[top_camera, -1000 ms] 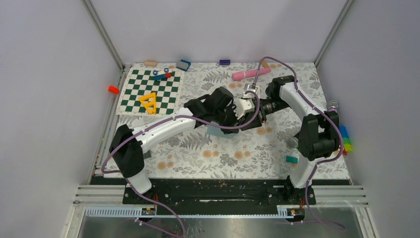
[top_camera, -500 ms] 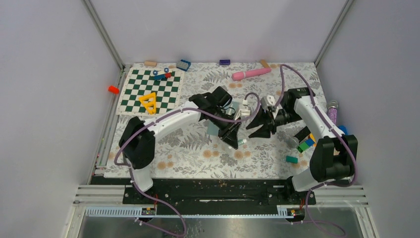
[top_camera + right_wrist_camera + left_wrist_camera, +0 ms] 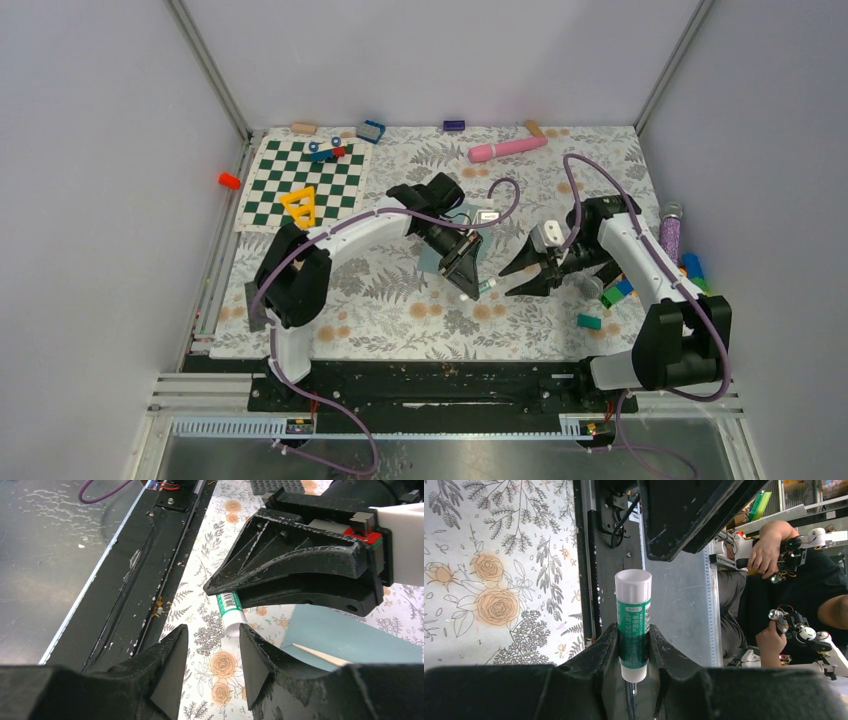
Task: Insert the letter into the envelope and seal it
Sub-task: Unscrew the solid glue.
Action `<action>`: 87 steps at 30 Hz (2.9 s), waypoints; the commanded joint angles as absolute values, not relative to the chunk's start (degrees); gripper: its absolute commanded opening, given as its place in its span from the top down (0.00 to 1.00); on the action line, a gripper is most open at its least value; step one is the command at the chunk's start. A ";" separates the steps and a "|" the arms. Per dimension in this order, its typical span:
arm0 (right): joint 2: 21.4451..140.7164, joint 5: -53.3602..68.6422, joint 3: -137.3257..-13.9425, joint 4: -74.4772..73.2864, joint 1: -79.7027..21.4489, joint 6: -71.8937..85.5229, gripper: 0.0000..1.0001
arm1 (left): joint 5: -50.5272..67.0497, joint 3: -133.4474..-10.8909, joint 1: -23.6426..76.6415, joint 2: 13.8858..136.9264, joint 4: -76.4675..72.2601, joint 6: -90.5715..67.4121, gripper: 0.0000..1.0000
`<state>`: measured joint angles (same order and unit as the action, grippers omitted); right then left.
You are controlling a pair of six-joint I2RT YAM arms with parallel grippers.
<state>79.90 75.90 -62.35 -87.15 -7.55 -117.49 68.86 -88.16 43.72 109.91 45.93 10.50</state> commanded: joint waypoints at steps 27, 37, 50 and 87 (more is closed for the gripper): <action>81.16 76.68 -63.29 -96.68 -9.52 -136.20 0.57 | 72.10 -90.80 44.91 108.77 46.94 12.22 1.00; 82.48 77.60 -62.37 -96.70 -9.21 -137.03 0.57 | 72.90 -90.93 45.09 108.49 46.93 12.14 1.00; 84.36 77.95 -62.13 -96.70 -10.87 -137.31 0.57 | 74.11 -91.04 45.43 108.18 46.94 12.11 1.00; 85.13 79.82 -64.02 -97.08 -12.22 -132.19 0.52 | 71.20 -91.52 45.26 109.06 48.83 14.06 1.00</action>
<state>86.19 77.60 -61.87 -87.15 -11.64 -118.37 70.41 -89.97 45.54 109.89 49.67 12.27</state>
